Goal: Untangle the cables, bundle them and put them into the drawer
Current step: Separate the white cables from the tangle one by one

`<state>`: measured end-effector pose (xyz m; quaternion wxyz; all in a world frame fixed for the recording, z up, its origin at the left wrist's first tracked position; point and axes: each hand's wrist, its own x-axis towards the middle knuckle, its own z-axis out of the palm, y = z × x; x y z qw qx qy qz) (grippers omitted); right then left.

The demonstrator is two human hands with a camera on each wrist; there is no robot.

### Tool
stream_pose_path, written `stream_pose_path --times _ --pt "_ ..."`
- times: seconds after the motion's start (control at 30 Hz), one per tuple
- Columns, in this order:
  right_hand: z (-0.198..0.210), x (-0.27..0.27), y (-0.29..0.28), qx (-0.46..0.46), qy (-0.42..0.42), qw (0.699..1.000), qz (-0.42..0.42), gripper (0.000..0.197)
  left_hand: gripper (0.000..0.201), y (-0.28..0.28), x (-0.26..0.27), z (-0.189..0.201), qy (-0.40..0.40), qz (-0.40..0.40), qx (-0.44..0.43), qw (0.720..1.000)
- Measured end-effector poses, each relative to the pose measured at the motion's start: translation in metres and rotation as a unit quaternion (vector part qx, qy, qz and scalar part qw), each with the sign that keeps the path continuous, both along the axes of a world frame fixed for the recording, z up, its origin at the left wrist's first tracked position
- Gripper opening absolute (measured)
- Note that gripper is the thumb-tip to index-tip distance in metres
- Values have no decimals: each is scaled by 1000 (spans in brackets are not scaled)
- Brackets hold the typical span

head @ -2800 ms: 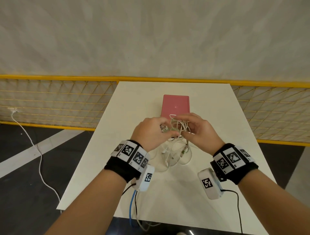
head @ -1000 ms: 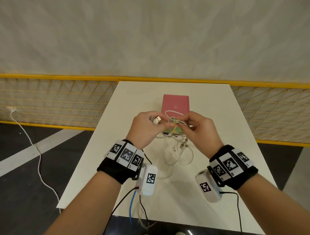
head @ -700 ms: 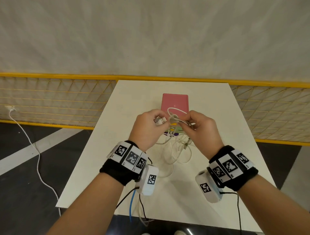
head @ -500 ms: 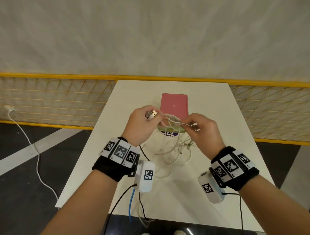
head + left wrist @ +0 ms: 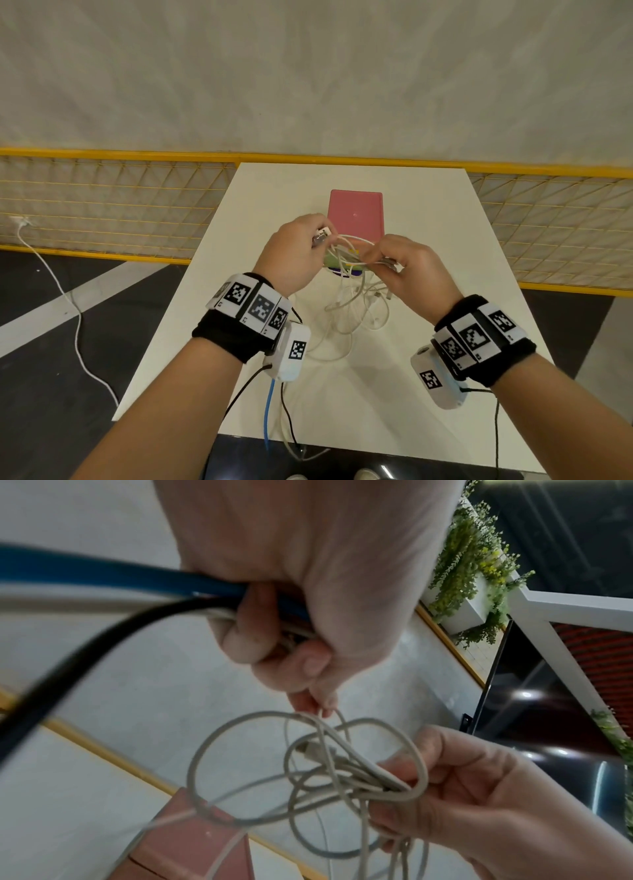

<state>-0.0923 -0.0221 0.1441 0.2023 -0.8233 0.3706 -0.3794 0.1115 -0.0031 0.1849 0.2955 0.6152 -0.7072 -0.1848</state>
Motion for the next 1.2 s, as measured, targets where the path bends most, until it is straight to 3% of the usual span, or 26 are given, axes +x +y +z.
stream_pose_path --times 0.1,0.27,0.43,0.5,0.63,0.77,0.83,0.93,1.03,1.13,1.2 --pt "5 0 -3 10 35 999 4 7 11 -2 -3 -4 20 40 -7 999" --pt "18 5 -4 75 31 997 15 16 9 -7 -7 -9 213 89 8 973" --pt "28 9 -2 227 -90 967 70 23 9 -5 -5 -5 57 -14 30 998" --pt "29 12 -2 267 -128 952 81 28 8 -4 -3 -4 45 -29 42 998" --pt "19 12 -6 252 -46 965 61 17 13 -2 -3 1 141 -18 62 988" --pt "8 6 -11 160 61 984 47 18 8 -1 -3 4 276 29 123 953" --pt "5 6 -14 125 68 989 25 18 19 -1 0 1 300 28 147 942" --pt "4 4 -17 131 12 991 -29 13 31 2 3 -1 306 7 170 937" --pt "6 5 -17 146 -32 987 -58 12 23 7 -1 -4 301 11 133 944" --pt "7 9 -13 142 -22 988 -53 10 13 1 -1 -9 293 72 34 953" --pt "7 11 -10 136 20 990 -28 8 5 -4 3 -13 220 101 -38 970"
